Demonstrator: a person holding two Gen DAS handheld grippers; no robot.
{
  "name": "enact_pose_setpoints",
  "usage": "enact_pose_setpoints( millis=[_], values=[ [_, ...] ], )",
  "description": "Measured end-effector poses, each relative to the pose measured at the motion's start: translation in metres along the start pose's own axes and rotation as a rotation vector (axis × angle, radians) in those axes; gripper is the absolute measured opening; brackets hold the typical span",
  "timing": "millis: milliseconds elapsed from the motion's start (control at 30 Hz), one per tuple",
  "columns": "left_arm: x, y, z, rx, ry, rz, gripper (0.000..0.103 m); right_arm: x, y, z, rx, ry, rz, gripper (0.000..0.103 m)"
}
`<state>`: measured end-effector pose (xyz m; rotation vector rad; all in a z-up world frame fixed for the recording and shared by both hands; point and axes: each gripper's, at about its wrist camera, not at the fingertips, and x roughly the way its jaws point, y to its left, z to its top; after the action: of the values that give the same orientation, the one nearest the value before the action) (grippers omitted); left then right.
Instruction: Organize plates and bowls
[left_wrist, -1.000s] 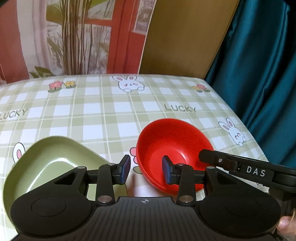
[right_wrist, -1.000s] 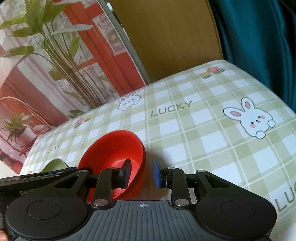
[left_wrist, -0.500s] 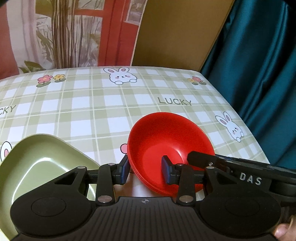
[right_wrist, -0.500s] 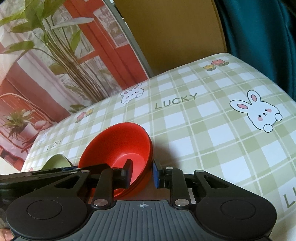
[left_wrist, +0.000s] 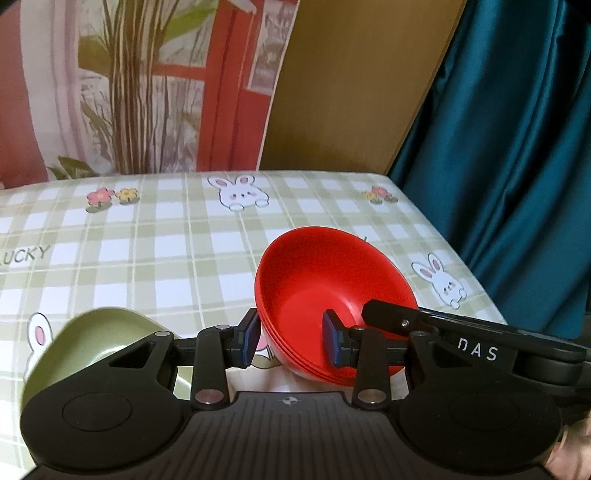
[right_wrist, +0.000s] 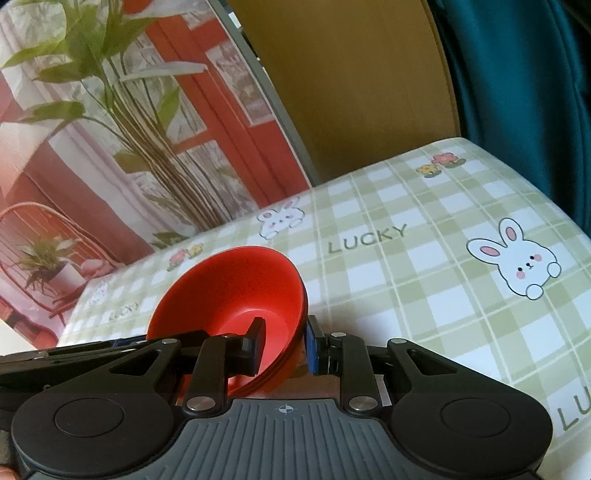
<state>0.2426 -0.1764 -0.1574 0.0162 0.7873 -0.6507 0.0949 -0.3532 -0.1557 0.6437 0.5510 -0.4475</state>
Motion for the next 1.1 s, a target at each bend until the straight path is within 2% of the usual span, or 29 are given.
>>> enact_pose_setpoints(
  millis=[267, 533, 867, 1100],
  values=[
    [-0.029, 0.011, 0.011, -0.015, -0.060, 0.021, 0.038, -0.006, 0.036, 0.013, -0.059, -0.028, 0.023, 0.022],
    [-0.061, 0.039, 0.012, -0.061, -0.112, 0.043, 0.038, -0.001, 0.084, 0.024, -0.137, -0.021, 0.062, 0.022],
    [-0.098, 0.080, 0.016, -0.086, -0.171, 0.102, 0.038, 0.010, 0.144, 0.026, -0.201, -0.012, 0.121, 0.022],
    [-0.116, 0.099, 0.005, -0.134, -0.194, 0.126, 0.038, 0.016, 0.168, 0.016, -0.240, 0.010, 0.142, 0.022]
  ],
)
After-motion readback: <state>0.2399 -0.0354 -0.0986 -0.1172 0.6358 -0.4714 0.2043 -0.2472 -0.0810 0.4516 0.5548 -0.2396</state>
